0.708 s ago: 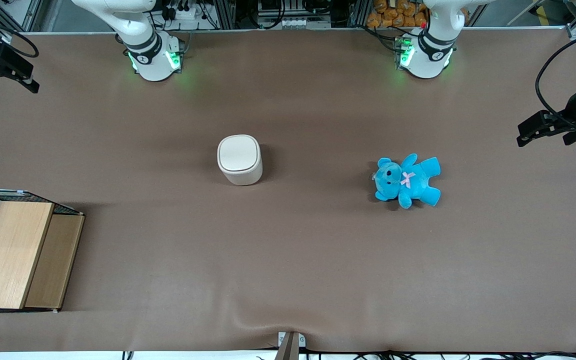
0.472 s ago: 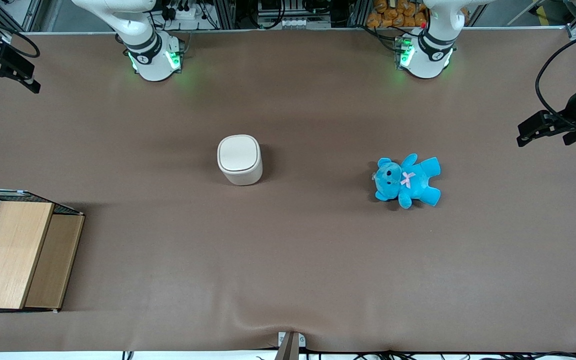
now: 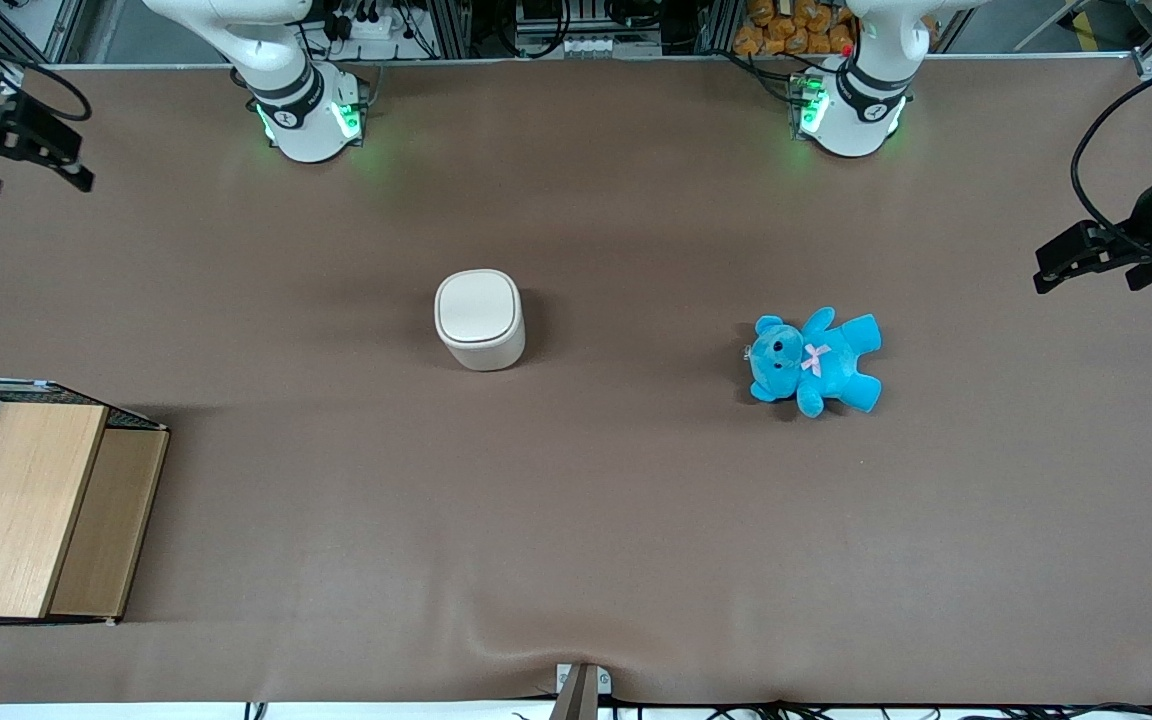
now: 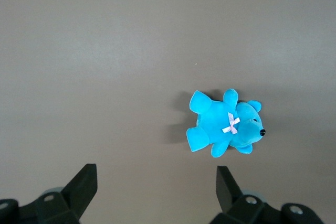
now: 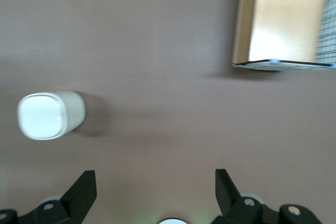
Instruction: Open trash can with right arm
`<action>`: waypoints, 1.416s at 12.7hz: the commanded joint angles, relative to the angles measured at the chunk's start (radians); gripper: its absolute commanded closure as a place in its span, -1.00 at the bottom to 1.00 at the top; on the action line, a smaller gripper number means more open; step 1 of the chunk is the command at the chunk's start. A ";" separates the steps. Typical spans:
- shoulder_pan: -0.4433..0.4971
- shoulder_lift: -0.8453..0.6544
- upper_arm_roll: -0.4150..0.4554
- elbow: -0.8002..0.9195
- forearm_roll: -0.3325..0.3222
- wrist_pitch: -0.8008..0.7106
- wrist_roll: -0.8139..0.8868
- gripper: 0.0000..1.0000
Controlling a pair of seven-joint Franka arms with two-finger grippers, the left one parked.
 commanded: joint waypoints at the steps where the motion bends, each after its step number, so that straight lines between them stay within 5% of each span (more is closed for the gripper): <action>1: 0.020 0.015 0.037 -0.015 0.063 0.040 0.005 -1.00; 7: 0.133 0.111 0.168 -0.033 0.058 0.139 0.257 -0.98; 10: 0.198 0.151 0.206 -0.055 0.055 0.175 0.388 -0.36; 14: 0.197 0.135 0.304 -0.295 0.000 0.370 0.406 -0.06; 18: 0.200 0.150 0.349 -0.446 -0.014 0.552 0.454 0.83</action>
